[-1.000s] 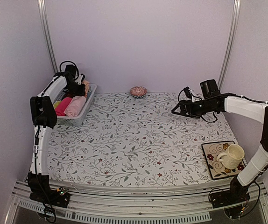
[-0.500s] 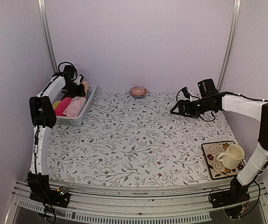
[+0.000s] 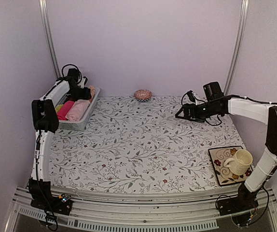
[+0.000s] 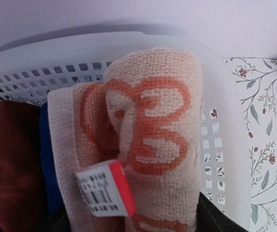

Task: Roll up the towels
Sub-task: Place the towel in the bin.

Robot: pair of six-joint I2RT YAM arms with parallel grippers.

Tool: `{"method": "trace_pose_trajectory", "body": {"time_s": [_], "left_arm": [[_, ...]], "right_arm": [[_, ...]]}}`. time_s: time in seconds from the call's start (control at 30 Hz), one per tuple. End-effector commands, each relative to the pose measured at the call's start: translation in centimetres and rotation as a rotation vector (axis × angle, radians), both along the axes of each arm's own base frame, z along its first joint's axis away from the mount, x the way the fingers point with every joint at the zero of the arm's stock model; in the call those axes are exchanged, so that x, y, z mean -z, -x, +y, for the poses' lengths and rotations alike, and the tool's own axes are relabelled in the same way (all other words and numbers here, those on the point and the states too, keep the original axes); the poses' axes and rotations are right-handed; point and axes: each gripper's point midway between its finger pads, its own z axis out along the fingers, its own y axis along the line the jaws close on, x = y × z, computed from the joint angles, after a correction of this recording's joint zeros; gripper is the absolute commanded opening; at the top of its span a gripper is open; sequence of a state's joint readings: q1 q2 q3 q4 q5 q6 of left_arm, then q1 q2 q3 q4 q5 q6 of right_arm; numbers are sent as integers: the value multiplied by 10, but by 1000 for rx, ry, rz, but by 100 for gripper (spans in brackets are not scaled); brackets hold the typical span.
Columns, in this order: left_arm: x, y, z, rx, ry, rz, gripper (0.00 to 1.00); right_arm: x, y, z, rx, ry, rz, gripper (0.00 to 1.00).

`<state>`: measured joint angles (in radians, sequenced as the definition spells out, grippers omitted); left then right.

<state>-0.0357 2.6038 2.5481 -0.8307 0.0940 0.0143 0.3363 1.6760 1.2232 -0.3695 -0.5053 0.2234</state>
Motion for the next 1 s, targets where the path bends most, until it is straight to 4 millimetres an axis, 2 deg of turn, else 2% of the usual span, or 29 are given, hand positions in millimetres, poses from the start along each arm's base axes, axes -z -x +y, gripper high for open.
{"method": "trace_pose_trajectory", "body": {"time_s": [0.0,0.13,0.3,0.4,0.53,0.67,0.8,0.83,0.93,0.97], "left_arm": [[-26,-14,-17,30,-36,-116,71],[-46,-23,-21,20,-72,-194,71],[-60,-32,-29,21,-92,-265,71],[-64,-37,-27,-3,-115,-293,71],[-55,-39,-18,-32,-164,-282,67],[-43,-36,-17,-29,-196,-254,64],[-40,-35,-20,-24,-207,-256,64],[-40,-36,-19,-31,-215,-260,62],[-42,-38,-14,-55,-243,-274,45],[-43,-39,-13,-61,-252,-279,44]], "right_arm": [[-3,-7,8,-13,1,-16,99],[-2,-9,10,-15,-2,-14,99],[-1,-9,11,-16,3,-9,99],[-2,-10,11,-15,4,-14,99],[-2,-11,12,-18,2,-13,99],[-1,-12,14,-23,-1,-10,99],[-2,-14,15,-29,0,-11,99],[-2,-15,16,-29,2,-12,99],[-2,-15,17,-33,0,-12,99],[-1,-15,16,-32,-1,-11,99]]}}
